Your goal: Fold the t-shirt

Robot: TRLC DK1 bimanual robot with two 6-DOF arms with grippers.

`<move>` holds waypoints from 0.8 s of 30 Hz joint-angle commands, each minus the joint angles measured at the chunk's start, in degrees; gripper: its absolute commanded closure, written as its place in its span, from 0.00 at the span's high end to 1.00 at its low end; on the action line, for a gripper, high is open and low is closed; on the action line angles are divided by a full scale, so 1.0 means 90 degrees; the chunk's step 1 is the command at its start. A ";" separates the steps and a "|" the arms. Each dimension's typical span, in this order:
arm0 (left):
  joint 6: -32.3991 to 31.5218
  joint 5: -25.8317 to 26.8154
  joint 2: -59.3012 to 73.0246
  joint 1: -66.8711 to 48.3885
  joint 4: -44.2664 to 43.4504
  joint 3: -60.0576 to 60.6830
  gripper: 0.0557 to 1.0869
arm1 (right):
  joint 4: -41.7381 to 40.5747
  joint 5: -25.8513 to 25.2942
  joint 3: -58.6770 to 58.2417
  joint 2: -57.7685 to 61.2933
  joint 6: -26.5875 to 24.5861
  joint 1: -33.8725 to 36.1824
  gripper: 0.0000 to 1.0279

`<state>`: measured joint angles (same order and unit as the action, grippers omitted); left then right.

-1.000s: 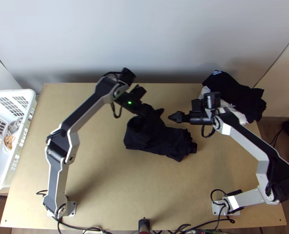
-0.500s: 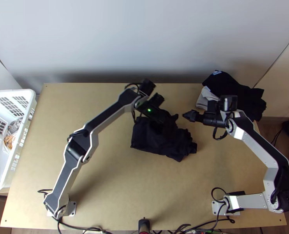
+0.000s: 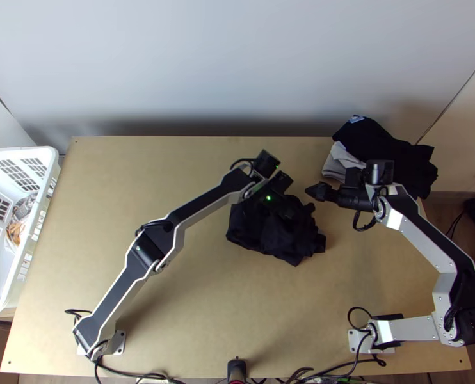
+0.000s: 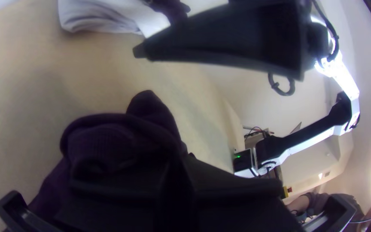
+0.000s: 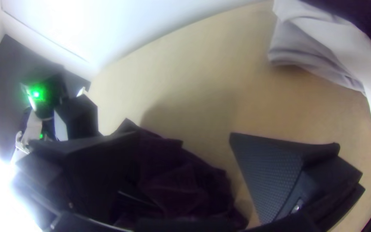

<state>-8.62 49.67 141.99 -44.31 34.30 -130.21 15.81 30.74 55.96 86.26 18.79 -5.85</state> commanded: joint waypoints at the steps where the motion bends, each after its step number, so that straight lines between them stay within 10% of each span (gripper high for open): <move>1: -0.0116 -0.0050 0.0502 -0.0174 -0.0267 -0.0024 0.47 | -0.0038 -0.0037 -0.0017 0.0015 0.0003 0.0103 0.95; 3: -0.0097 -0.0089 0.0561 -0.0174 -0.0267 -0.0024 0.97 | -0.0038 -0.0037 -0.0037 0.0006 0.0003 0.0142 0.95; 24: -0.0380 -0.0021 -0.1285 0.0930 0.0085 -0.0014 0.95 | -0.0185 -0.0027 -0.0076 0.0103 0.0003 -0.0093 0.95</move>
<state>-11.18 48.97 136.81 -39.97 33.80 -130.74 14.48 30.48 55.31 86.80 18.79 -5.52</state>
